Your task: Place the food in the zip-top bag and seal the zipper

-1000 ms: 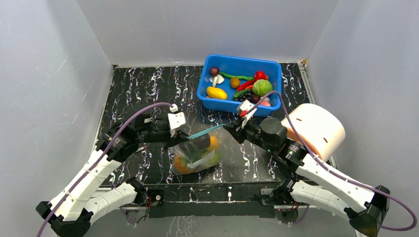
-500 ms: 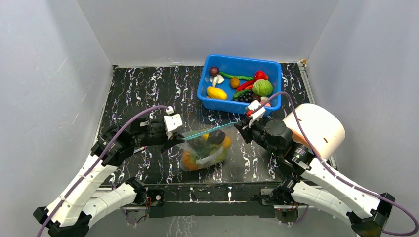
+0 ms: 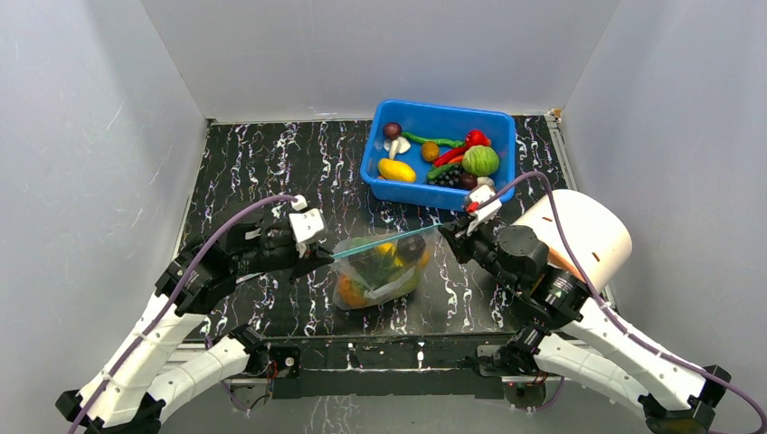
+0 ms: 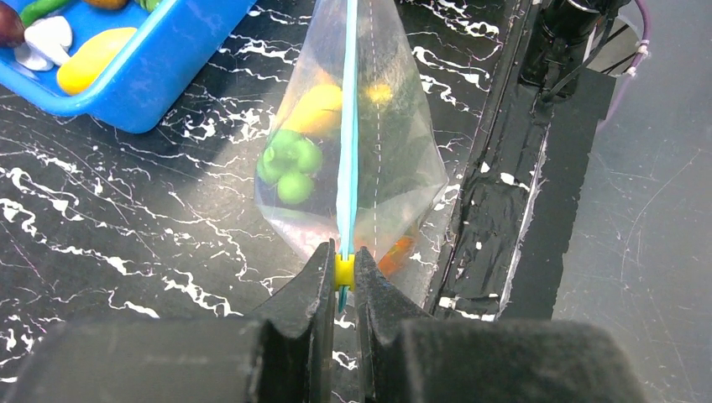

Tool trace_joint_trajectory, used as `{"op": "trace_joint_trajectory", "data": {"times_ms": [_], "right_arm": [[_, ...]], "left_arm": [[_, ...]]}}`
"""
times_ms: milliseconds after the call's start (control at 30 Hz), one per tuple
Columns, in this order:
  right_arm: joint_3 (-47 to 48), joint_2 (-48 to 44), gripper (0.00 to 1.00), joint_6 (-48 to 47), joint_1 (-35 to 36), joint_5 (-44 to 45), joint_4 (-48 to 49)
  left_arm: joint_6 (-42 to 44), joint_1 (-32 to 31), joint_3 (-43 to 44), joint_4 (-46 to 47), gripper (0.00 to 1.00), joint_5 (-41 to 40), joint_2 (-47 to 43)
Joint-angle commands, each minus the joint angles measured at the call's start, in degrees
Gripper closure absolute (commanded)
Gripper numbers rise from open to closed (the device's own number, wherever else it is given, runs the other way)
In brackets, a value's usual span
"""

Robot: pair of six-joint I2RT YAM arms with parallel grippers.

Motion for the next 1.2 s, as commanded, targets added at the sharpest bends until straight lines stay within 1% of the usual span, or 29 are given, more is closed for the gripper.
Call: {"op": "trace_joint_trajectory", "data": {"times_ms": [0,100,167,300,367,433,500,567,667,733,767,800,867,967,1100,1133,1167], "right_arm": [[1.75,-2.99,1.00,-0.90,-1.87,9.87,-0.35],[0.33,-4.28,1.00,-2.74,-1.87,6.66,2.30],[0.14,-4.47,1.00,-2.93,-1.87,4.90,2.10],[-0.65,-4.86,1.00,-2.36,-1.91,5.29,2.34],[-1.01,-4.82,1.00,-2.69,-1.89,5.35,3.95],[-1.36,-4.12,1.00,-3.15,-1.87,3.57,6.45],[-1.48,-1.31,1.00,-3.70,-1.87,-0.84,10.48],[-1.16,4.25,0.97,-4.46,-1.87,-3.45,16.69],[1.23,13.22,0.78,-6.58,-1.87,-3.91,23.56],[3.71,16.17,0.66,-6.17,-1.87,-6.41,23.17],[4.27,16.84,0.57,-5.23,-1.87,-8.01,22.42],[3.87,16.49,0.50,-4.50,-1.88,-8.30,22.06],[2.51,14.67,0.39,-3.40,-1.88,-7.74,22.09],[1.82,11.65,0.28,-2.95,-1.87,-6.34,20.88],[2.50,8.96,0.06,-2.88,-1.87,-5.11,18.53],[2.70,8.52,0.03,-2.90,-1.93,-4.88,18.08],[3.03,8.20,0.02,-2.93,-1.88,-4.82,17.75]], "left_arm": [[-3.28,0.36,1.73,-3.26,1.00,-2.58,-0.53],[-5.82,0.36,-0.25,-1.04,1.00,-2.40,-1.67],[-8.32,0.35,-1.93,1.06,1.00,-3.50,-2.63],[-13.40,0.36,-3.63,2.65,1.00,-6.42,-3.50],[-14.52,0.34,-4.76,2.95,1.00,-8.26,-4.27],[-14.61,0.34,-5.65,3.43,1.00,-10.57,-5.42],[-15.48,0.32,-6.07,4.74,1.00,-13.87,-6.60],[-16.39,0.32,-6.47,5.49,1.00,-19.74,-7.12],[-18.44,0.36,-9.56,7.95,1.00,-28.72,-7.77],[-19.01,0.36,-10.88,9.39,1.00,-32.28,-7.23],[-19.24,0.35,-11.13,9.97,1.00,-35.00,-6.51],[-19.09,0.36,-11.38,10.53,1.00,-37.80,-6.00],[-18.33,0.36,-12.17,12.03,1.00,-44.00,-5.57],[-17.26,0.36,-13.64,15.42,1.00,-52.58,-5.54],[-15.79,0.39,-15.38,21.56,1.00,-58.42,-5.08],[-15.66,0.44,-15.72,23.13,1.00,-59.13,-4.57],[-15.61,0.57,-15.96,24.35,1.00,-59.80,-3.78]]}}
